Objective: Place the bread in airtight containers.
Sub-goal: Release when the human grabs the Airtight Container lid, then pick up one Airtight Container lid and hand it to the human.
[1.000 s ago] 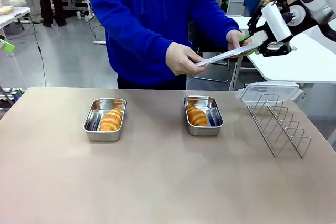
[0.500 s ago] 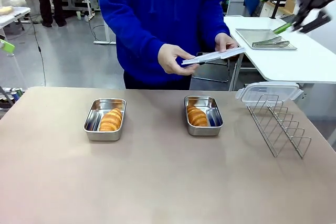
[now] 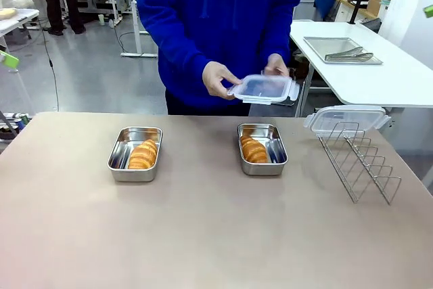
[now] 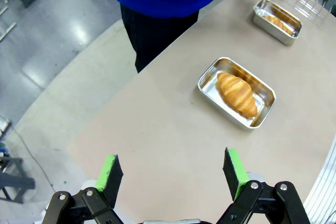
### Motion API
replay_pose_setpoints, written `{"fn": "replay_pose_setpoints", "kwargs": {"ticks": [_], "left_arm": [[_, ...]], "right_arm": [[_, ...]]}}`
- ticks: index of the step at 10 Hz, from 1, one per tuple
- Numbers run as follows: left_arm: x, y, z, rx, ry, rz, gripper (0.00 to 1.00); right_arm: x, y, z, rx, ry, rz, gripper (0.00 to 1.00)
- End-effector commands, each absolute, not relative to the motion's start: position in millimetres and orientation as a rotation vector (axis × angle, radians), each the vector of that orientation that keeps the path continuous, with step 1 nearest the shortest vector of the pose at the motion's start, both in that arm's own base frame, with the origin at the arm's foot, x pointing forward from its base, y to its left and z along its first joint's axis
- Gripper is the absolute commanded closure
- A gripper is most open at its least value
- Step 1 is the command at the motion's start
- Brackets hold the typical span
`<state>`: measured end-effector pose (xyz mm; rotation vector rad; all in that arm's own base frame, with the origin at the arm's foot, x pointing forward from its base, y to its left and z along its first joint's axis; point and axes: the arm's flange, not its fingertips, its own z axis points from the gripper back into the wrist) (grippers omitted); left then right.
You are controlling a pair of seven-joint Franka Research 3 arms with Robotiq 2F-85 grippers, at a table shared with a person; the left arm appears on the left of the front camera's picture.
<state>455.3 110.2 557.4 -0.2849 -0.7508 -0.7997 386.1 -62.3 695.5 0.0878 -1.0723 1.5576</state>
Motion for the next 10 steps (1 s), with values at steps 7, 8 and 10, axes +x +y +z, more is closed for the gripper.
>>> {"fn": "replay_pose_setpoints", "kwargs": {"ticks": [7, 8, 10], "left_arm": [[454.4, 109.8, 558.8, -0.276, -0.742, -0.817, 0.0], [454.4, 109.8, 558.8, -0.276, -0.742, -0.817, 0.0], [454.4, 109.8, 558.8, -0.276, -0.742, -0.817, 0.0]], "right_arm": [[386.2, -119.7, 661.0, 0.175, -1.052, 1.362, 0.0], [386.2, -119.7, 661.0, 0.175, -1.052, 1.362, 0.0], [386.2, -119.7, 661.0, 0.175, -1.052, 1.362, 0.0]]}}
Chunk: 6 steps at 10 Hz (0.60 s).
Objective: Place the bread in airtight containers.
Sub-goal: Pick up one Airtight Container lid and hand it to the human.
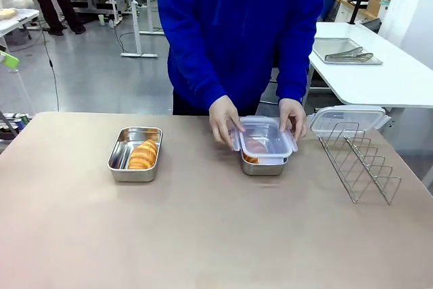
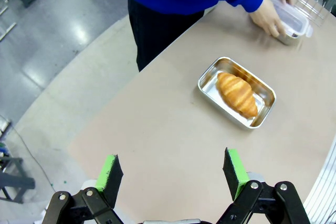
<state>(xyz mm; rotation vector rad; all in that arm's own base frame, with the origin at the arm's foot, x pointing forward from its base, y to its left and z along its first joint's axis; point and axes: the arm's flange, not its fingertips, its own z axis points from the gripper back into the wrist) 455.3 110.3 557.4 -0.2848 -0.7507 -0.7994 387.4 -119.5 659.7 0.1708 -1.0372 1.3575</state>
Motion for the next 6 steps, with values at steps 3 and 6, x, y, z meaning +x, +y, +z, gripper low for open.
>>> {"fn": "replay_pose_setpoints", "kwargs": {"ticks": [3, 6], "left_arm": [[454.4, 109.8, 558.8, -0.276, -0.742, -0.817, 0.0], [454.4, 109.8, 558.8, -0.276, -0.742, -0.817, 0.0]], "right_arm": [[386.2, -119.7, 661.0, 0.175, -1.052, 1.362, 0.0], [386.2, -119.7, 661.0, 0.175, -1.052, 1.362, 0.0]]}}
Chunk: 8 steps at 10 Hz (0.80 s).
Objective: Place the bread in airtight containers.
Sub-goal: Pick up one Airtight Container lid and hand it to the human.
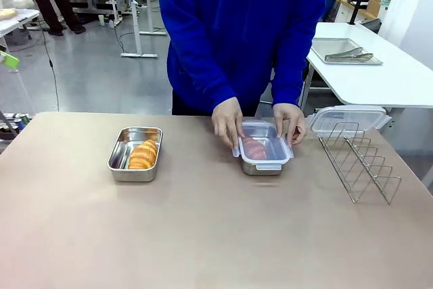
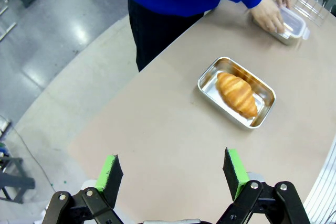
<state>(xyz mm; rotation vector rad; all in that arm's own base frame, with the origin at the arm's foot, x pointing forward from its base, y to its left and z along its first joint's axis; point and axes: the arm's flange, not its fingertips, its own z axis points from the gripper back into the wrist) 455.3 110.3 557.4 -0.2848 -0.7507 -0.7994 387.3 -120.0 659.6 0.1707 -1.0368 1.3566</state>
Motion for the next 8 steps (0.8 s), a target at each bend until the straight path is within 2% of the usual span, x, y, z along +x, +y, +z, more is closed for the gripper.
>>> {"fn": "replay_pose_setpoints", "kwargs": {"ticks": [1, 8], "left_arm": [[454.4, 109.8, 558.8, -0.276, -0.742, -0.817, 0.0], [454.4, 109.8, 558.8, -0.276, -0.742, -0.817, 0.0]], "right_arm": [[386.2, -119.7, 661.0, 0.175, -1.052, 1.362, 0.0], [386.2, -119.7, 661.0, 0.175, -1.052, 1.362, 0.0]]}}
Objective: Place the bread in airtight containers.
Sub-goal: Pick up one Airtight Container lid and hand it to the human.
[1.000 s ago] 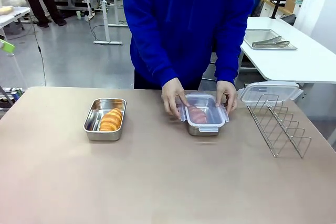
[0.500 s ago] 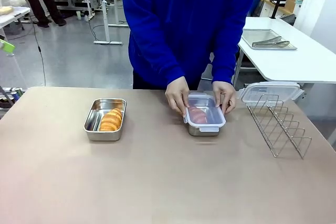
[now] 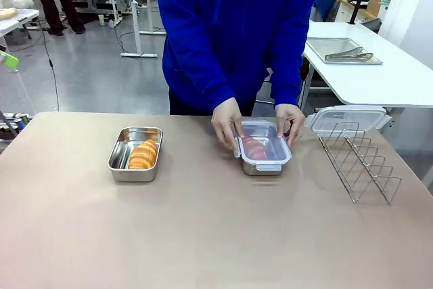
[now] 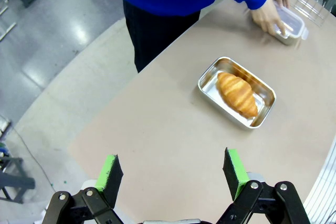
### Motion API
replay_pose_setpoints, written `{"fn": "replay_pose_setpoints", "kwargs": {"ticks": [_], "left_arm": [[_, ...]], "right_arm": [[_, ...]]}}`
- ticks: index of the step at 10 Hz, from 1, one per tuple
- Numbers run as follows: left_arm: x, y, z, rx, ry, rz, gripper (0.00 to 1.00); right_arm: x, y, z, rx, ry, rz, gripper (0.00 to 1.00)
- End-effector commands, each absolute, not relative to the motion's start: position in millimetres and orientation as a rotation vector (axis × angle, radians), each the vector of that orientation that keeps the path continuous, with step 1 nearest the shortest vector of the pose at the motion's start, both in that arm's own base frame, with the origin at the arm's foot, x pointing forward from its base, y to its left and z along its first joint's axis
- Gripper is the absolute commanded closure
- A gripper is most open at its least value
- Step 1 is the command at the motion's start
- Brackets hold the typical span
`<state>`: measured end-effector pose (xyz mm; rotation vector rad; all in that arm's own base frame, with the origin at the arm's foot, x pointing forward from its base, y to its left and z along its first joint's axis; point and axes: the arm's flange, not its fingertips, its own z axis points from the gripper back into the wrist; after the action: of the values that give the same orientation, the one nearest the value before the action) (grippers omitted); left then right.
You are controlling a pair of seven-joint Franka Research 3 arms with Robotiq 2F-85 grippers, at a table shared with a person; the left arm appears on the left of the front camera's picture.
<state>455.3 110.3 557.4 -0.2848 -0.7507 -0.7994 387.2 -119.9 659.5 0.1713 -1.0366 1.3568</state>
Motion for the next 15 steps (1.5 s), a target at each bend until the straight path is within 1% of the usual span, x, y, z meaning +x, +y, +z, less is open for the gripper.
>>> {"fn": "replay_pose_setpoints", "kwargs": {"ticks": [1, 15], "left_arm": [[454.4, 109.8, 558.8, -0.276, -0.742, -0.817, 0.0], [454.4, 109.8, 558.8, -0.276, -0.742, -0.817, 0.0]], "right_arm": [[386.2, -119.7, 661.0, 0.175, -1.052, 1.362, 0.0], [386.2, -119.7, 661.0, 0.175, -1.052, 1.362, 0.0]]}}
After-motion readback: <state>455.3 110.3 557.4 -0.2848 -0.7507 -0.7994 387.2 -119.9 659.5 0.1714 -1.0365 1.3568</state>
